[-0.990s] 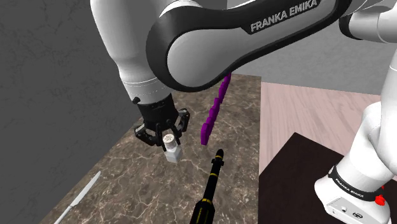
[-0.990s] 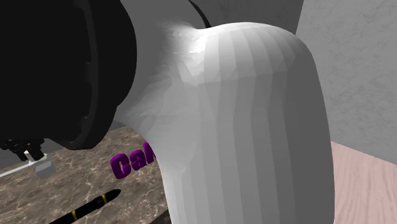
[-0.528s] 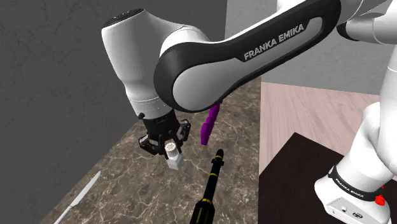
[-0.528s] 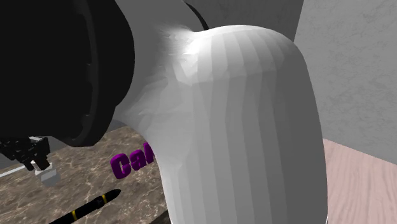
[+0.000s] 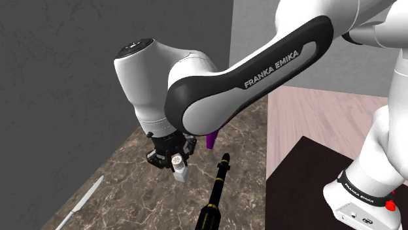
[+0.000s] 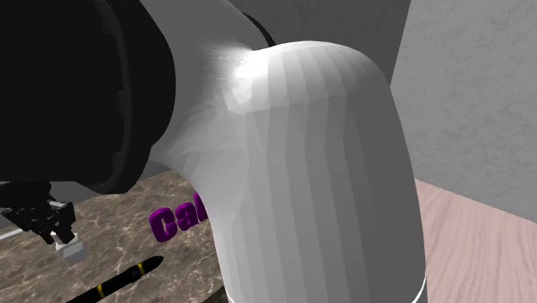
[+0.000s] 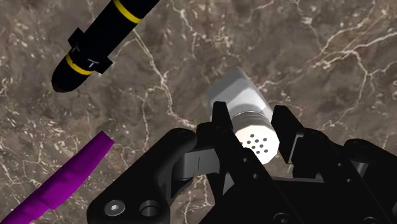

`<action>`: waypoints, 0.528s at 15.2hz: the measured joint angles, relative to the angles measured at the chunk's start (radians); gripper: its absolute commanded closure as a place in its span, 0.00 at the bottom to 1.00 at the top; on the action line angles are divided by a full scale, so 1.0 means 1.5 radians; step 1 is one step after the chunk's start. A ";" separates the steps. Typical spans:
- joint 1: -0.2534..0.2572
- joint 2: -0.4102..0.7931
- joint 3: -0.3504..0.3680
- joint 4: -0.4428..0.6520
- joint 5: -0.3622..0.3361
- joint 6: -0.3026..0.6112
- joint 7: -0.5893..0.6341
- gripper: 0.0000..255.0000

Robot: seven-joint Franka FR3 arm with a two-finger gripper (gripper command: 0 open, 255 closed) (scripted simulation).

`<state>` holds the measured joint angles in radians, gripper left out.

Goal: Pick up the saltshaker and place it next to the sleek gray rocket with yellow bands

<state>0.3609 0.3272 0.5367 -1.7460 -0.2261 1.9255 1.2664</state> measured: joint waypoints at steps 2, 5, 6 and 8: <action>-0.001 0.005 -0.002 -0.013 -0.004 0.017 0.002 1.00; 0.001 0.012 -0.004 -0.023 -0.009 0.033 0.007 1.00; 0.001 0.013 -0.004 -0.024 -0.009 0.035 0.007 1.00; 0.001 0.013 -0.004 -0.025 -0.009 0.036 0.008 1.00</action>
<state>0.3628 0.3468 0.5308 -1.7833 -0.2403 1.9792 1.2778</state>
